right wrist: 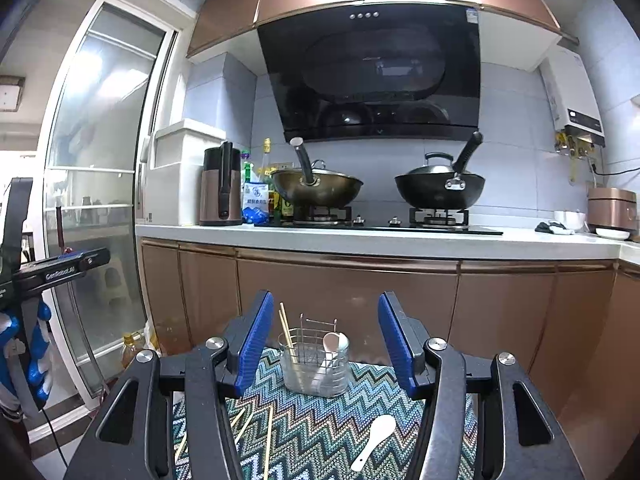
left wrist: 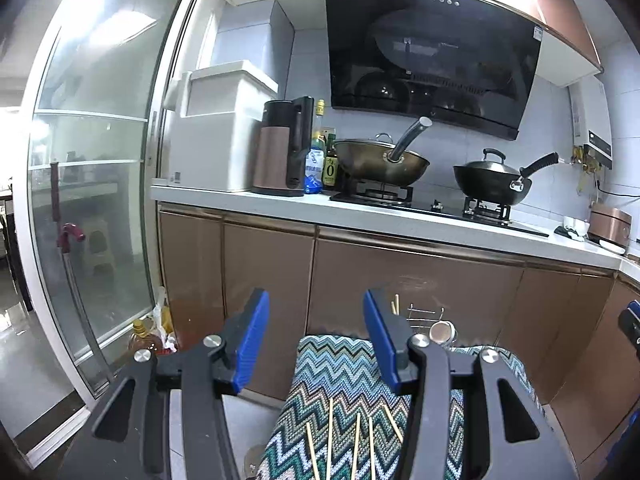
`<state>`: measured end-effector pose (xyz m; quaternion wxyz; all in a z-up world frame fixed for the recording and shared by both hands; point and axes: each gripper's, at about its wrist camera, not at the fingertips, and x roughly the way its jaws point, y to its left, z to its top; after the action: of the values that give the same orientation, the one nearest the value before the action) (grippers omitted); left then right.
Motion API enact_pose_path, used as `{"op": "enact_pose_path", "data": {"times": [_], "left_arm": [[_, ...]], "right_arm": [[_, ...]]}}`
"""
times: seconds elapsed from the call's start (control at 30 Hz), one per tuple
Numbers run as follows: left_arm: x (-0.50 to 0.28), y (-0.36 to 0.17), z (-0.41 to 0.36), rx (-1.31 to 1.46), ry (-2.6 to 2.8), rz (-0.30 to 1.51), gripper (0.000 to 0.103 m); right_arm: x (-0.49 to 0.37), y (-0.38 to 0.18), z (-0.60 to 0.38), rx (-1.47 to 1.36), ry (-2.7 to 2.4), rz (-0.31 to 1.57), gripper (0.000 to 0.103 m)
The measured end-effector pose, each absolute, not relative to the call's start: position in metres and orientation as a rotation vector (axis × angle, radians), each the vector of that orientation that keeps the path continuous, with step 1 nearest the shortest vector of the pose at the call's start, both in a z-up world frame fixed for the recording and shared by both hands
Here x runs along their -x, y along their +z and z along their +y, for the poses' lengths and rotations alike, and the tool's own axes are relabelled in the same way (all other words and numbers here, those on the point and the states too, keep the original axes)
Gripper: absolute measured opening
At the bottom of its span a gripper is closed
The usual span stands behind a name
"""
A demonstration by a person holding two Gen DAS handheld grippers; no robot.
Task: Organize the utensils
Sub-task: 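Raise both open tools away from the holder, then lower both open tools toward the bamboo chopsticks lying on the cloth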
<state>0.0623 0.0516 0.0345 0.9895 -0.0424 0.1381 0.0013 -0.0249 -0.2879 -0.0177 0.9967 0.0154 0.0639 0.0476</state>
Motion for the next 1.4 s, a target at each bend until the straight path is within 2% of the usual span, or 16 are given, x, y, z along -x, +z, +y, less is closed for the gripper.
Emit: {"op": "enact_pose_path", "data": {"times": [0.27,0.5,0.73,1.07,1.2,1.4], "left_arm": [[-0.053,0.028,0.062,0.098,-0.006,0.305,0.047],[-0.071,0.006,0.059,0.115,-0.114,0.439,0.047],[-0.121,-0.049,0.044,0.118,-0.244,0.695,0.047],[-0.194,-0.148,0.029,0.155,-0.297,1.005,0.046],[-0.216,-0.17,0.025,0.11,-0.293,1.056,0.046],[-0.256,-0.193,0.027,0.066,-0.278,1.151,0.041]], "right_arm": [[0.038,-0.019,-0.296,-0.051,0.103,0.119,0.055],[0.03,-0.024,-0.293,-0.053,0.13,0.158,0.055],[-0.005,-0.048,-0.288,-0.058,0.18,0.295,0.055],[-0.075,-0.114,-0.275,-0.083,0.263,0.543,0.053],[-0.104,-0.145,-0.265,-0.119,0.342,0.648,0.047],[-0.16,-0.192,-0.237,-0.177,0.479,0.844,0.025]]}}
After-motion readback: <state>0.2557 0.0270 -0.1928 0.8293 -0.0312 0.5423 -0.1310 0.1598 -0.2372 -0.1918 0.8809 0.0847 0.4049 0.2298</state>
